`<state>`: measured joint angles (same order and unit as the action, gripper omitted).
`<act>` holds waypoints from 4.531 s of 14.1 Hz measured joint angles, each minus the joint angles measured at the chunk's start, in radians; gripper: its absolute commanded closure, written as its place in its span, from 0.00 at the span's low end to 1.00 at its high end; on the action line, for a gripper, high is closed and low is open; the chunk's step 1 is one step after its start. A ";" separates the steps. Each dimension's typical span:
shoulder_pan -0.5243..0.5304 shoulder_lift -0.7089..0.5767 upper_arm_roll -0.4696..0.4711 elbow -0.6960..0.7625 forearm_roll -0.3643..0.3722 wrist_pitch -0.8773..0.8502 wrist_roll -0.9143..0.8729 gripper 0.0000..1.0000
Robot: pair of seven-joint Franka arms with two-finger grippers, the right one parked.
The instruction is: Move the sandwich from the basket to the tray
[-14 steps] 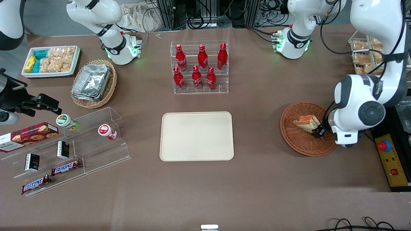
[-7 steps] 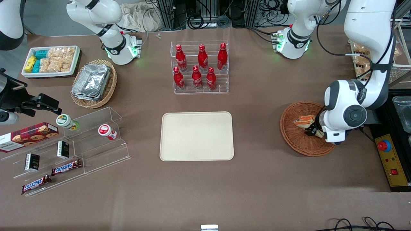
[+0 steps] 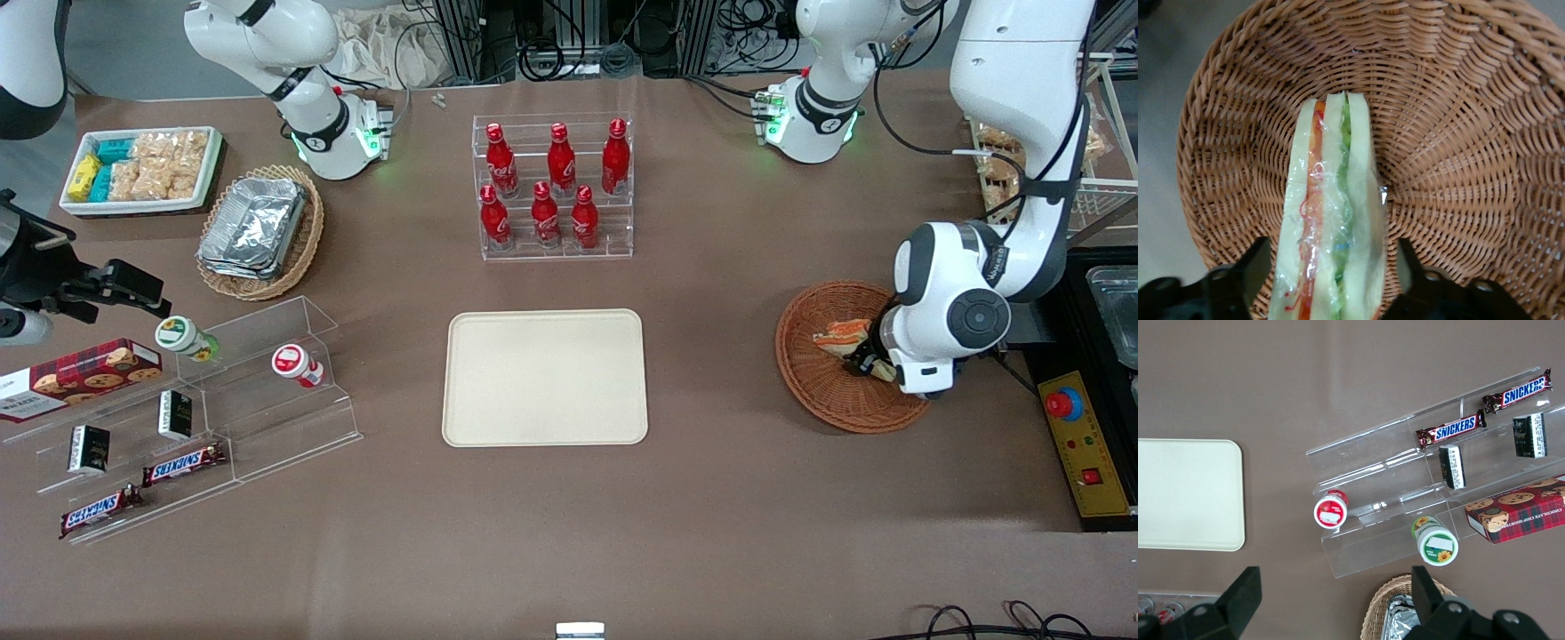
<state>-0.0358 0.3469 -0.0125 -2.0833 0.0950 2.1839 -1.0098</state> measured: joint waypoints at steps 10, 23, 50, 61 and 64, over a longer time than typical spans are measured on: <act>-0.006 -0.162 -0.080 0.171 0.000 -0.367 0.058 1.00; -0.046 -0.062 -0.529 0.385 -0.070 -0.384 0.289 1.00; -0.207 0.401 -0.536 0.569 0.244 -0.001 0.287 0.00; -0.038 -0.033 -0.533 0.596 0.081 -0.429 0.401 0.00; 0.063 -0.077 -0.530 0.596 0.037 -0.479 0.535 0.00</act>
<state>0.0275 0.2694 -0.5428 -1.4876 0.1323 1.7051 -0.4744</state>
